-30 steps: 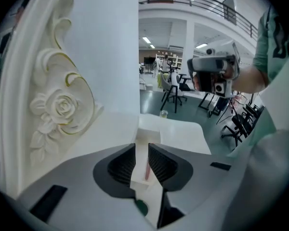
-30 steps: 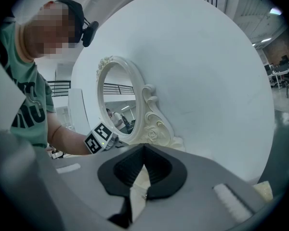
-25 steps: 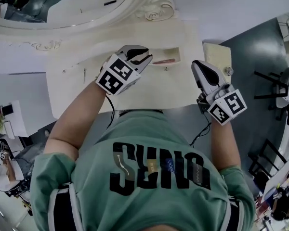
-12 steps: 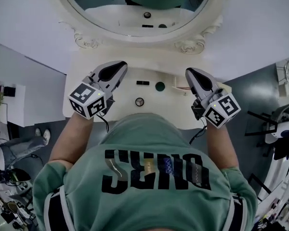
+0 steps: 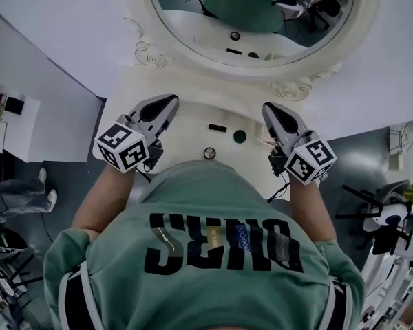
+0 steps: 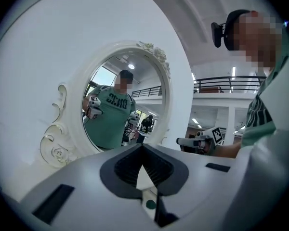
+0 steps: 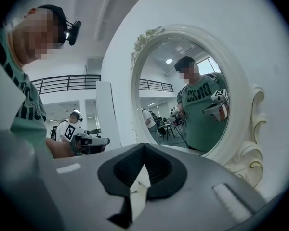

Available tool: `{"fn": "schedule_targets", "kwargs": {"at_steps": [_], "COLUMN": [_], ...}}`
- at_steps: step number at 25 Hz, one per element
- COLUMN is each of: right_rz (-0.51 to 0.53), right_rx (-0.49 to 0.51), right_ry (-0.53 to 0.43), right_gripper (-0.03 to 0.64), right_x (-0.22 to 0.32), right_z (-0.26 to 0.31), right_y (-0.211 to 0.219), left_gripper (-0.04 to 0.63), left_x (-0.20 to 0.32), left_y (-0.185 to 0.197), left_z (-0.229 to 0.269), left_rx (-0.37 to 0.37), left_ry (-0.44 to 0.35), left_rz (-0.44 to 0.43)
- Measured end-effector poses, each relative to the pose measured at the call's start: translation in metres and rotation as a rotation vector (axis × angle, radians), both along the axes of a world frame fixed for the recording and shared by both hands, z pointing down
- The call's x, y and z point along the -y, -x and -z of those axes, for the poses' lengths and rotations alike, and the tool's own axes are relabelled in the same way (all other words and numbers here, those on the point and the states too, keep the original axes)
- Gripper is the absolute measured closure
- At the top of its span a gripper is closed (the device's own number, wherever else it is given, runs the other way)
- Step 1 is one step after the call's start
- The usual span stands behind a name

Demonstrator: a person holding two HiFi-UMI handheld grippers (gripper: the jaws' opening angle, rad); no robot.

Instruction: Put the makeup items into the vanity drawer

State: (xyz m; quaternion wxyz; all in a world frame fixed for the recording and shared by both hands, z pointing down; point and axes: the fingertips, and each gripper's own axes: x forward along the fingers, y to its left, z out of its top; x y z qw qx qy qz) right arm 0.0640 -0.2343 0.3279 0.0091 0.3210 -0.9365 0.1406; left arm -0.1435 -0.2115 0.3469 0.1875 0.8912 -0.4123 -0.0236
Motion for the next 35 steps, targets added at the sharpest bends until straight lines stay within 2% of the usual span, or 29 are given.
{"fn": "schedule_targets", "kwargs": {"at_steps": [7,21,35], "right_rz": [0.007,-0.008,0.006], "right_rx": [-0.01,-0.038,-0.056], "right_ry": [0.021,0.026,0.011], "right_gripper": [0.607,0.609,0.609], "right_x": [0.001,0.003,0.001], "right_z": [-0.007,-0.013,-0.012], "right_y": [0.008,-0.004,0.001], "left_gripper": [0.592,0.592,0.592], "left_x": [0.0,-0.001,-0.003], "left_y": [-0.002,-0.02,-0.017], "left_z": [-0.003,-0.008,-0.008], "left_rx": [-0.004,0.035,0.031], "left_ry": [0.001,0.007,0.006], "left_rz": [-0.012,-0.047,-0.036]}}
